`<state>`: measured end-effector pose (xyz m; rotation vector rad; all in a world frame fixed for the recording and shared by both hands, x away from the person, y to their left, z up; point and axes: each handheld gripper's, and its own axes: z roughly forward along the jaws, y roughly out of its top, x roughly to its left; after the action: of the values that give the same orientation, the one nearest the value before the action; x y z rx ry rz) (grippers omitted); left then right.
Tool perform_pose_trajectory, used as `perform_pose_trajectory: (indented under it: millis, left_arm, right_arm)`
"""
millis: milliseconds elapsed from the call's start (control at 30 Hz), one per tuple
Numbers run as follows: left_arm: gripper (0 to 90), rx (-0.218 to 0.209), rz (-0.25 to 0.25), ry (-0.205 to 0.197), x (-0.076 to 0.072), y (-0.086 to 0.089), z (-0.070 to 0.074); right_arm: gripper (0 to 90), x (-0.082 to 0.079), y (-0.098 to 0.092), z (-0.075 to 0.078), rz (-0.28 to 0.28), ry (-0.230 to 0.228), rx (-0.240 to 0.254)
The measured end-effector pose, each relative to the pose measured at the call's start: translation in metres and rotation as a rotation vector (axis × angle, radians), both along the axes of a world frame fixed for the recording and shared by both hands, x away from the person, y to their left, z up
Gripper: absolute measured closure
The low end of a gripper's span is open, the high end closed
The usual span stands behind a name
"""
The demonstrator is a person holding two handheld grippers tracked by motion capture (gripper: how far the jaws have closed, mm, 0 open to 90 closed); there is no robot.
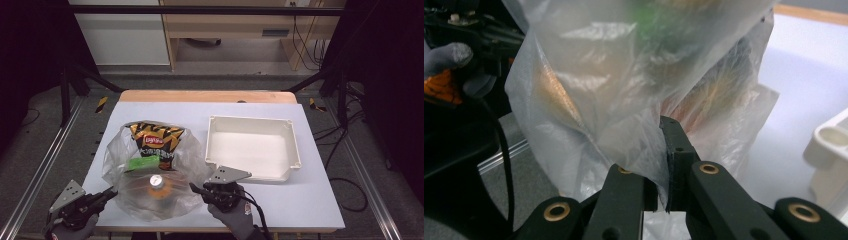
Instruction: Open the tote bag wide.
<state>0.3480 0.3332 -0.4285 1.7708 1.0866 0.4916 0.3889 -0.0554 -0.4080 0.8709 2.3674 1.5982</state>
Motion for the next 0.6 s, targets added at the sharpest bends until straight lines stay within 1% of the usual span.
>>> perform_pose_trajectory:
  millis: [33, 67, 100, 133, 167, 200, 267, 300, 333, 367, 400, 433, 467, 500, 567, 600]
  left_arm:
    - [89.7, -0.007, -0.003, 0.000, -0.001, 0.001, 0.000]
    - [89.6, -0.022, -0.007, -0.006, -0.002, 0.002, 0.001]
    - [89.6, -0.051, -0.017, -0.012, -0.004, 0.004, 0.002]
    - [89.6, -0.077, -0.031, -0.030, -0.006, 0.006, 0.003]
    - [89.6, -0.092, -0.035, -0.041, -0.008, 0.008, 0.004]
    - [89.6, -0.093, -0.031, -0.044, -0.010, 0.009, 0.004]
    - [89.5, -0.077, -0.043, -0.029, -0.010, 0.008, 0.002]
    - [89.5, -0.057, -0.043, -0.021, -0.009, 0.007, 0.000]
    - [89.5, -0.031, -0.043, -0.011, -0.008, 0.004, -0.002]
    - [89.4, -0.016, -0.057, 0.010, -0.006, 0.001, -0.004]
    - [89.3, -0.006, -0.062, 0.018, -0.005, -0.001, -0.006]
    - [89.3, 0.025, -0.045, 0.023, -0.004, -0.003, -0.009]
    - [89.2, 0.042, -0.029, 0.033, -0.002, -0.005, -0.011]
    - [89.2, 0.049, -0.018, 0.036, -0.001, -0.006, -0.012]
    - [89.3, 0.066, 0.021, 0.043, 0.002, -0.006, -0.017]
    - [89.2, 0.069, 0.035, 0.045, 0.004, -0.006, -0.019]
  right_arm:
    - [87.8, -0.002, -0.001, -0.002, 0.003, -0.003, -0.007]
    - [87.8, -0.003, -0.003, -0.003, 0.008, 0.005, -0.004]
    - [87.8, -0.004, -0.004, -0.004, 0.009, 0.013, -0.003]
    - [87.8, -0.006, -0.005, -0.004, 0.011, 0.015, -0.006]
    - [87.9, -0.008, -0.007, -0.005, 0.011, 0.012, -0.010]
    - [88.0, -0.009, -0.009, -0.006, 0.011, 0.011, -0.014]
    - [88.1, -0.008, -0.010, -0.010, 0.008, 0.029, -0.011]
    - [88.1, -0.007, -0.010, -0.012, 0.006, 0.044, -0.013]
    - [88.3, -0.005, -0.009, -0.016, 0.002, 0.053, -0.022]
    - [88.3, -0.003, -0.007, -0.019, -0.003, 0.059, -0.041]
    - [88.3, -0.002, -0.006, -0.023, -0.007, 0.068, -0.054]
    - [88.4, 0.000, -0.004, -0.026, -0.010, 0.076, -0.064]
    - [88.4, 0.002, -0.003, -0.030, -0.021, 0.084, -0.082]
    - [88.3, 0.004, -0.002, -0.034, -0.028, 0.093, -0.089]
    - [88.0, 0.007, -0.002, -0.039, -0.047, 0.101, -0.098]
    - [87.7, 0.008, -0.002, -0.040, -0.057, 0.098, -0.103]
